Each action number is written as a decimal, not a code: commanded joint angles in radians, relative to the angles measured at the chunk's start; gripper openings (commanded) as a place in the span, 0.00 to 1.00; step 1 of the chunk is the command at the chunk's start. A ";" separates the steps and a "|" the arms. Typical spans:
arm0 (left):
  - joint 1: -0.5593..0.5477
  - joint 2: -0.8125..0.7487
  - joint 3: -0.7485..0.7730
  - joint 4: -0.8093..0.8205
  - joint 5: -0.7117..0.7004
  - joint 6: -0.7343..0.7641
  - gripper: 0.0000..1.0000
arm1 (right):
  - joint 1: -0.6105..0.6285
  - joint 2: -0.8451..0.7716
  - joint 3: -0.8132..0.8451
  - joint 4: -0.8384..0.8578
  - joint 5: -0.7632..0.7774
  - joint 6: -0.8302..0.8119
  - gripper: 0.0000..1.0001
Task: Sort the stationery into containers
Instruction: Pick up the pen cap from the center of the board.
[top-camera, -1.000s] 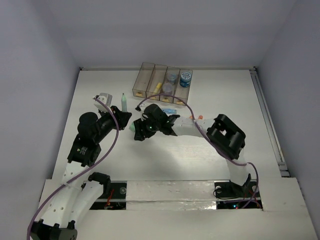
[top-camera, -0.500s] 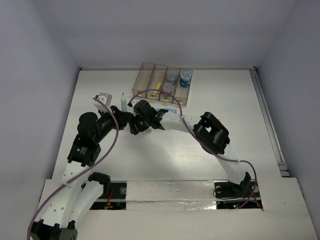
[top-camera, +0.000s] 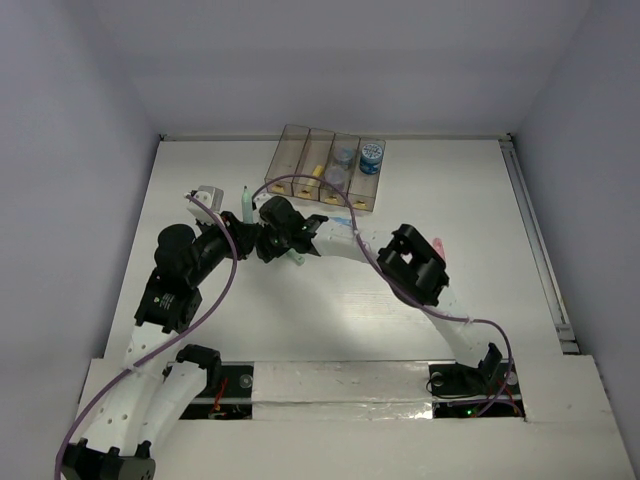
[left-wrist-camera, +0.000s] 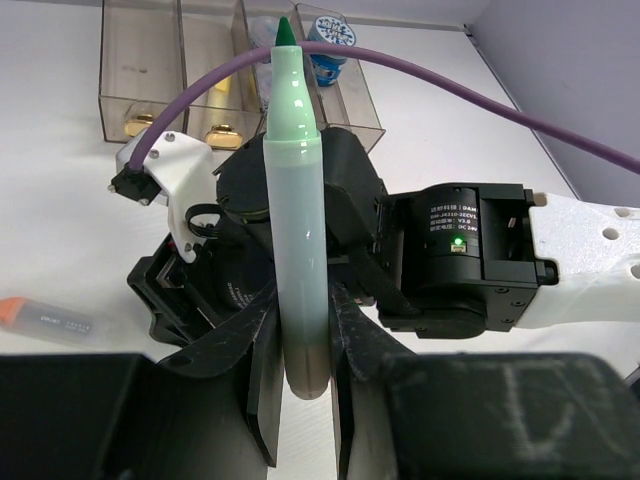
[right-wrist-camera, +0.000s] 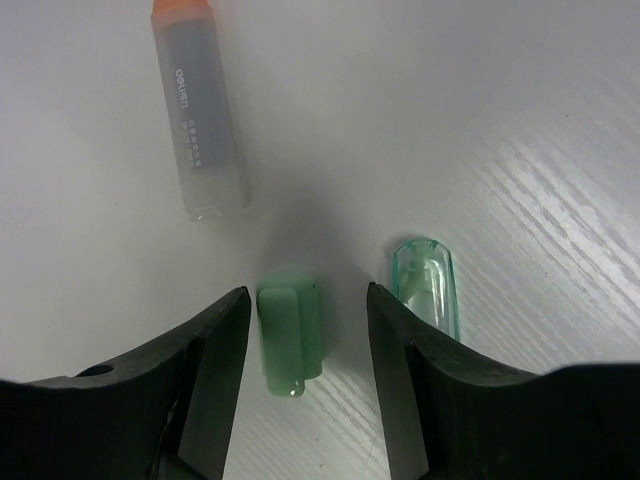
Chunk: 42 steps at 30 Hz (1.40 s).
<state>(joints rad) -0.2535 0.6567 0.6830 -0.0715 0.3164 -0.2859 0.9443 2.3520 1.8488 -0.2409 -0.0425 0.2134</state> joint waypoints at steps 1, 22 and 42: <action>0.005 -0.009 0.041 0.052 0.006 -0.004 0.00 | 0.025 0.059 0.029 -0.104 0.091 -0.051 0.55; 0.023 -0.029 0.043 0.044 -0.016 -0.006 0.00 | 0.074 0.052 -0.011 -0.129 0.268 -0.049 0.22; 0.033 0.015 0.032 0.062 0.039 -0.019 0.00 | -0.031 -0.542 -0.434 0.362 0.276 0.188 0.09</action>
<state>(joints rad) -0.2272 0.6621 0.6830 -0.0704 0.3130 -0.2943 0.9760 1.9358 1.4750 -0.0624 0.2104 0.3317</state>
